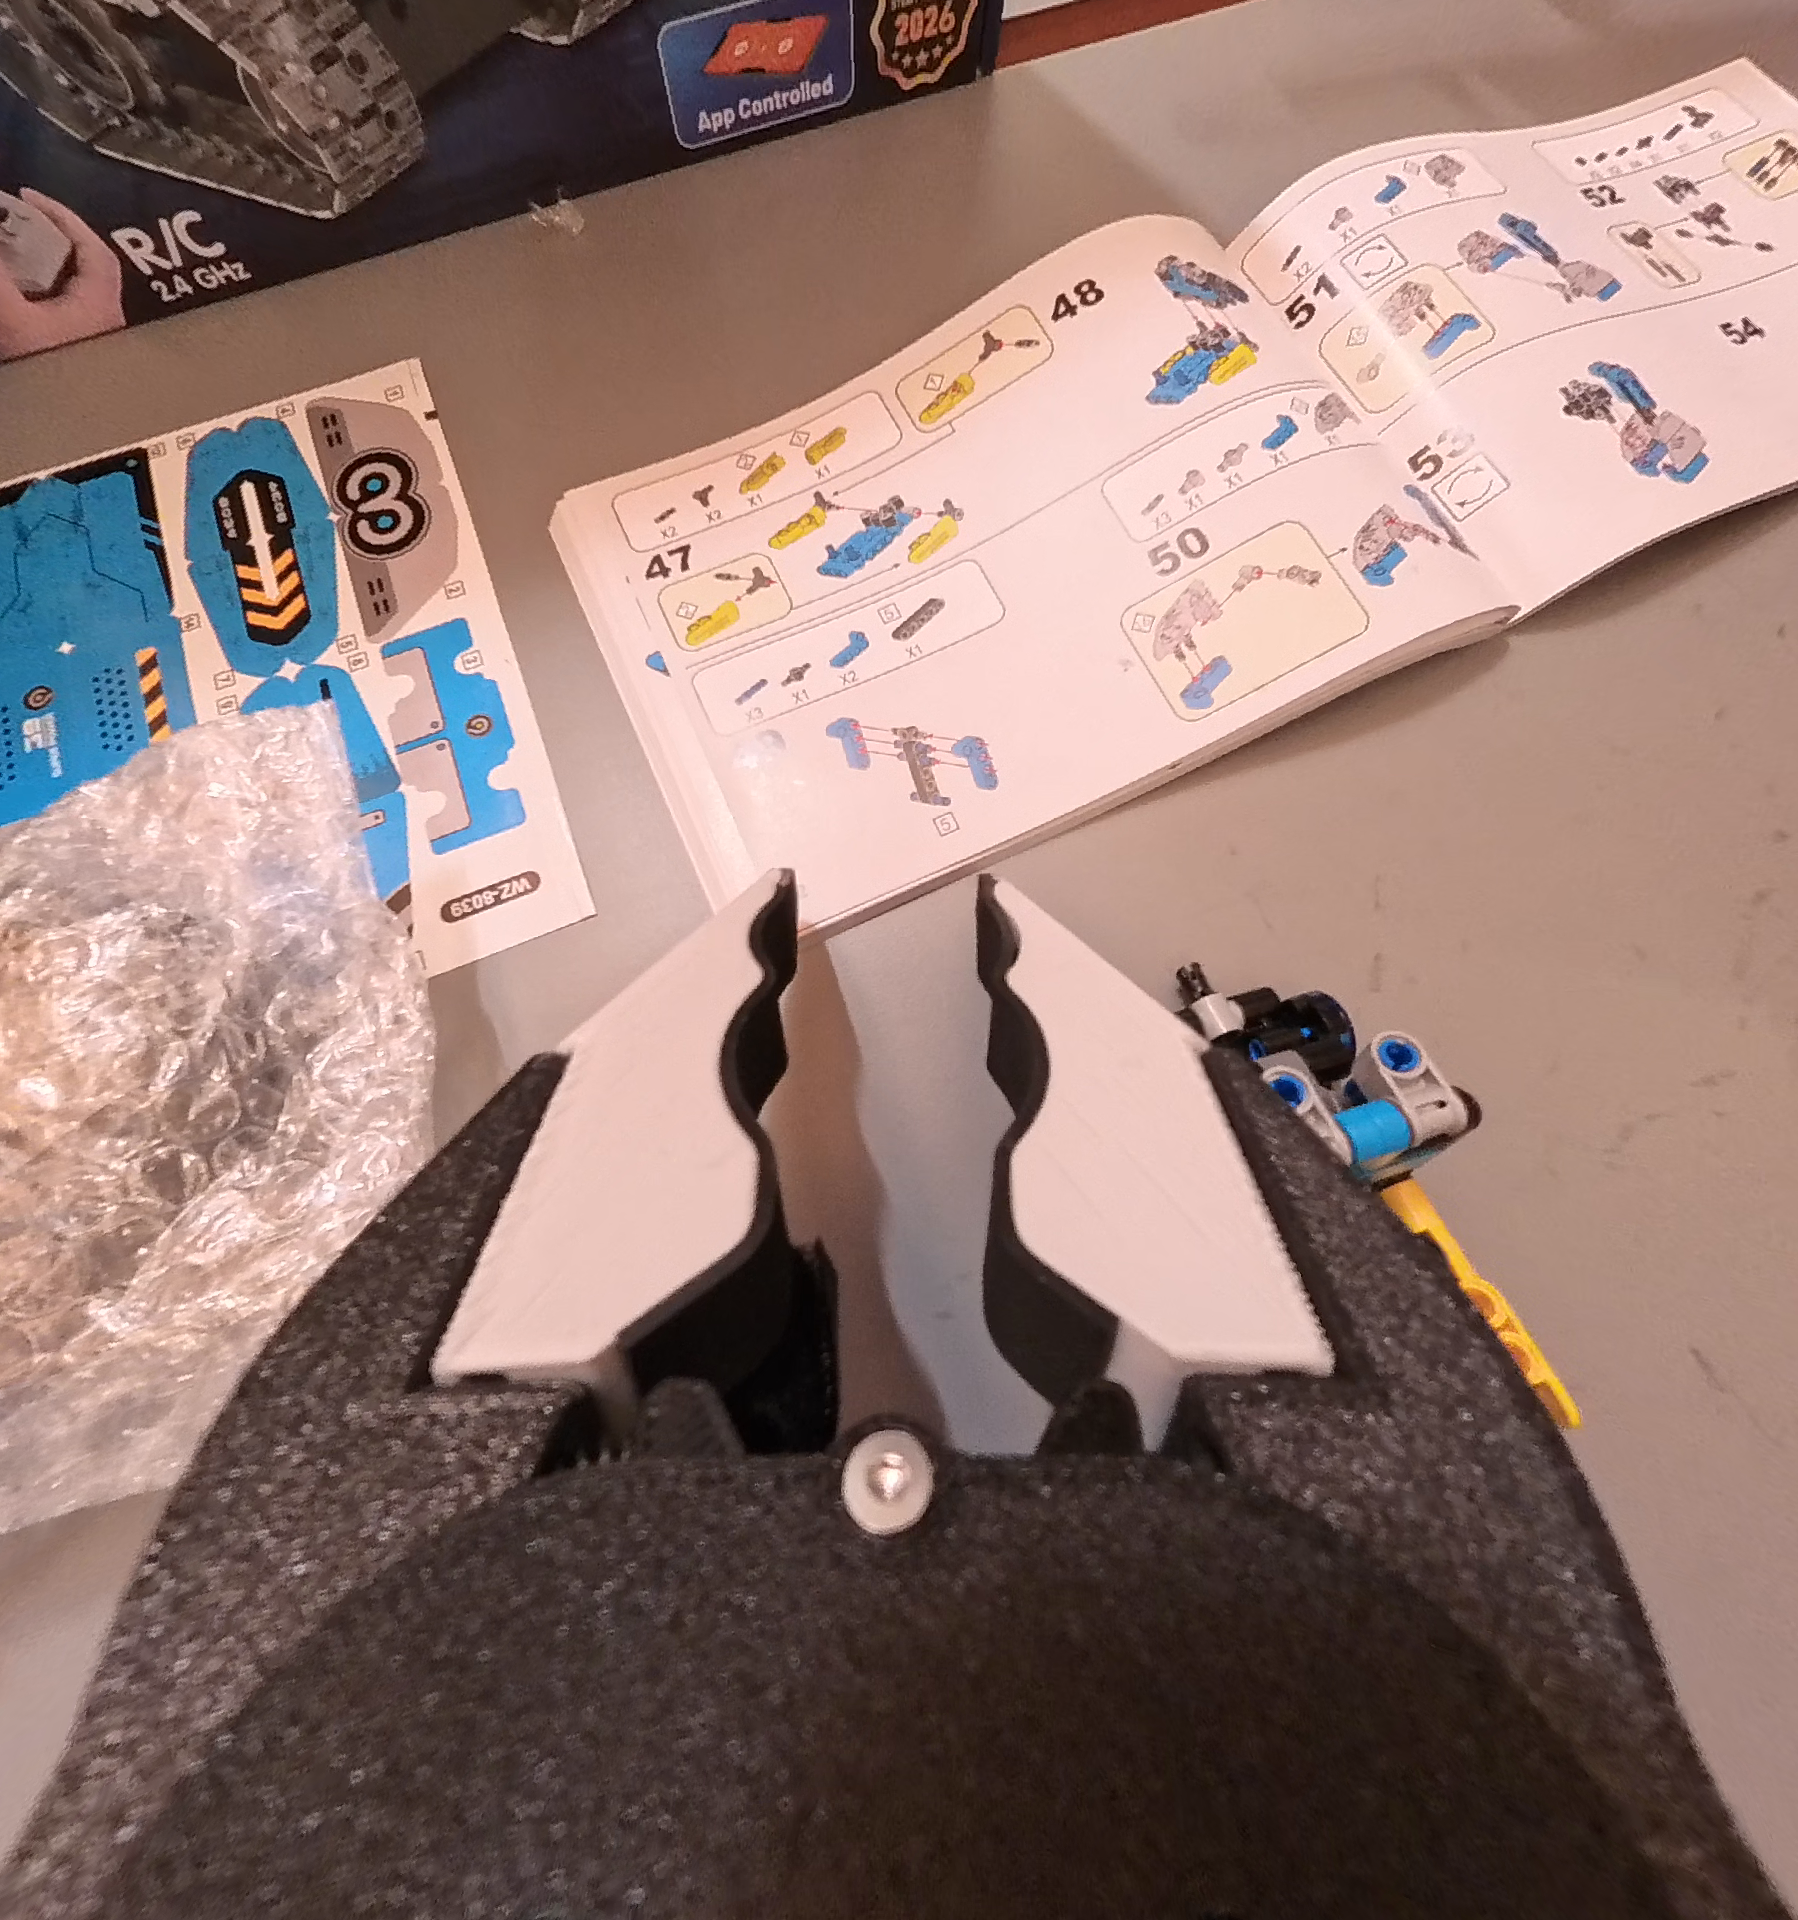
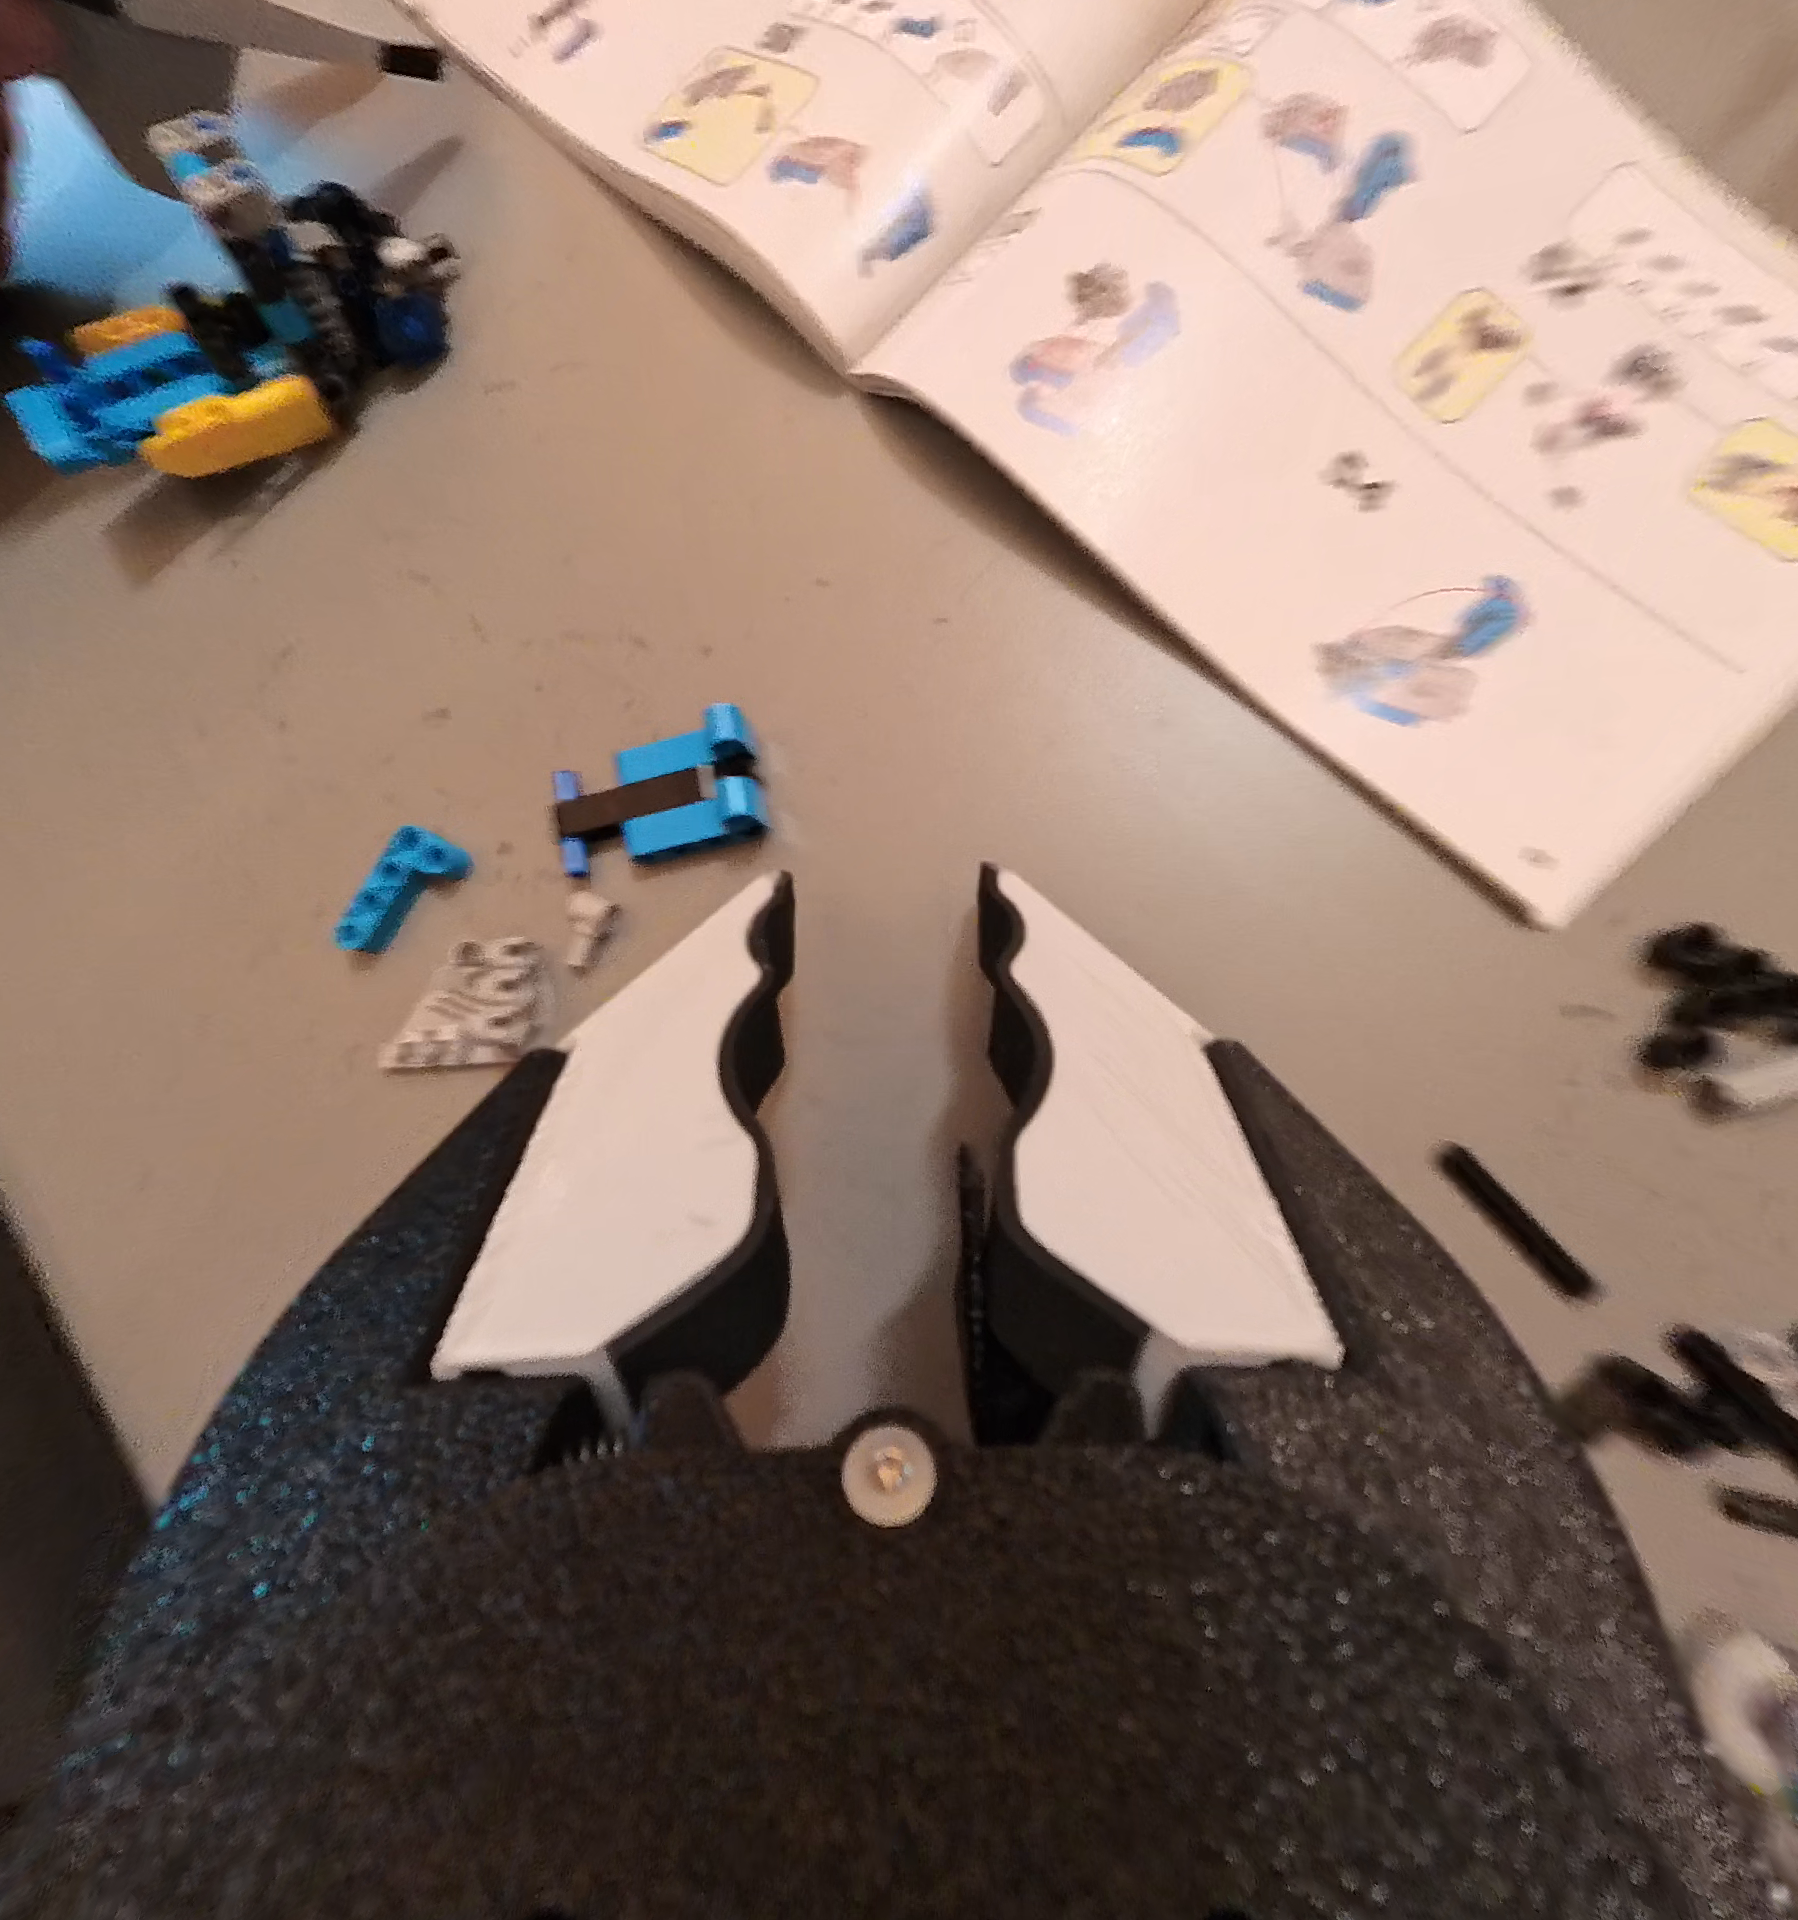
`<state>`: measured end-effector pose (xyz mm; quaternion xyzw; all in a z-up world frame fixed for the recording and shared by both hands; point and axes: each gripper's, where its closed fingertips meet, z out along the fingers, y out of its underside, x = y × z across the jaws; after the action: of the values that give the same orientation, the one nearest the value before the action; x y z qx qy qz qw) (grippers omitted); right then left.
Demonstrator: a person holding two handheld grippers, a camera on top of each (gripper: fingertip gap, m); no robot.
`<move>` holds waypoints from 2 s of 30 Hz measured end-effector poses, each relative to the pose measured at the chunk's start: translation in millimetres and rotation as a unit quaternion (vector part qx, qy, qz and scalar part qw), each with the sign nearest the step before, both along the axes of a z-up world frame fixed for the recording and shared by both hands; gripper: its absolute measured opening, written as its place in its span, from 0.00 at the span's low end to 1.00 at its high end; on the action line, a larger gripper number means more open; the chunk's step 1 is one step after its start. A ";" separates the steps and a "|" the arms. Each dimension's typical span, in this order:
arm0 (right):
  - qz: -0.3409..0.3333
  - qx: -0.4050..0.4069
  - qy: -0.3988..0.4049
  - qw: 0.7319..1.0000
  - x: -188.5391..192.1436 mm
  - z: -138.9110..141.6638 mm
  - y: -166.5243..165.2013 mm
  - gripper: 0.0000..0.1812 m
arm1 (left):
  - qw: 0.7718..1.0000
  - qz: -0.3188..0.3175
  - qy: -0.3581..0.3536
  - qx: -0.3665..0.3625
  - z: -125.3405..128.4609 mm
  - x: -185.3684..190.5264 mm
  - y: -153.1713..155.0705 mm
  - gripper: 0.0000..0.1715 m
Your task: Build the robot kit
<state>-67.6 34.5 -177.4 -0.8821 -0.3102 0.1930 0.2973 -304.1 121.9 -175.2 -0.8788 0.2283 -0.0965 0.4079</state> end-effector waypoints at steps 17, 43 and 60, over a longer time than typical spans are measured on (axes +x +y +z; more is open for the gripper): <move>-0.283 0.112 -0.058 0.951 193.9 14.3 -33.9 0.22 | 1.000 -0.011 0.001 0.000 0.1 6.2 -4.3 0.20; -0.270 0.081 -0.038 0.959 190.2 3.1 -33.1 0.22 | 1.000 -0.015 0.006 0.003 -0.8 7.1 -4.4 0.20; -0.260 0.071 -0.048 0.962 186.4 -2.6 -34.8 0.22 | 1.000 -0.018 0.009 0.002 -1.7 8.2 -5.1 0.20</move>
<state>118.9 -0.3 -180.0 -0.9173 -0.0969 0.0445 0.3836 -295.8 116.7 -177.0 -0.8744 0.2481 -0.0954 0.4059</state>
